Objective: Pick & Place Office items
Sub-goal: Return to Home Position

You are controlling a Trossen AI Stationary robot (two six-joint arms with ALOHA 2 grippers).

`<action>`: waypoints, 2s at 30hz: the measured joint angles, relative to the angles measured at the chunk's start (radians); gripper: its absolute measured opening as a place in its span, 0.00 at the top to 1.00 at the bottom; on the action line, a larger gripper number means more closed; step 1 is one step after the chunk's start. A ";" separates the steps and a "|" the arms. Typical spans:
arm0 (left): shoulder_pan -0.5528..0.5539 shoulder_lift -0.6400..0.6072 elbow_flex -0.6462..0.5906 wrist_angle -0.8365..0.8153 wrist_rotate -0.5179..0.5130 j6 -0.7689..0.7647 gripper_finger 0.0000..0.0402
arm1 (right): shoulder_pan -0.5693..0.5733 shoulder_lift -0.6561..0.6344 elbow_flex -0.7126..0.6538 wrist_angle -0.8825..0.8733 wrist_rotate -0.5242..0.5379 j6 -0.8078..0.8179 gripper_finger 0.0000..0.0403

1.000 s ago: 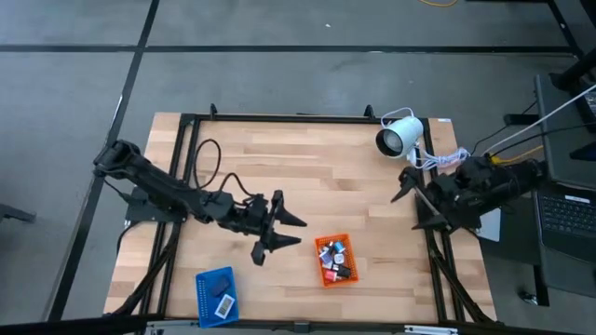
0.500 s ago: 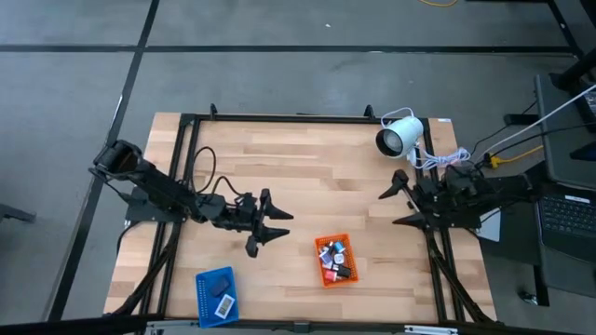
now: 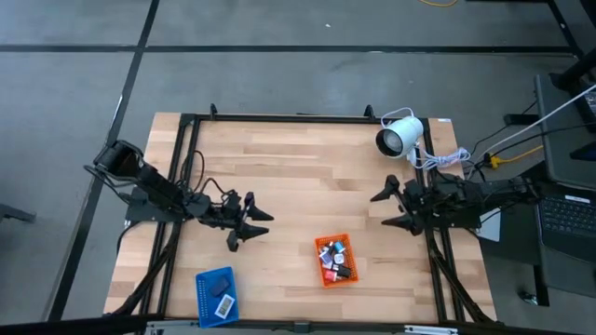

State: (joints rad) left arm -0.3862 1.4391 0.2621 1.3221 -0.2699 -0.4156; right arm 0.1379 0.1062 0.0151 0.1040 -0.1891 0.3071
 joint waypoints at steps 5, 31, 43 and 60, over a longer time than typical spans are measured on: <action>-0.010 0.000 -0.110 0.234 -0.013 0.032 0.52 | 0.000 0.000 0.000 -0.011 0.017 0.026 0.04; -0.299 -0.805 -0.254 -0.584 -0.292 0.069 0.51 | -0.002 0.002 0.001 -0.043 0.085 -0.015 0.04; -0.286 -0.804 -0.254 -0.902 -0.252 -0.170 0.49 | -0.001 0.014 0.001 -0.077 0.077 -0.083 0.04; -0.293 -0.871 -0.254 -1.032 -0.251 -0.166 0.49 | 0.011 0.013 0.001 -0.076 0.078 -0.080 0.04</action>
State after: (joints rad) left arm -0.6796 0.5677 0.0082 0.2899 -0.5205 -0.5816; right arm 0.1488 0.1194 0.0162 0.0284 -0.1113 0.2268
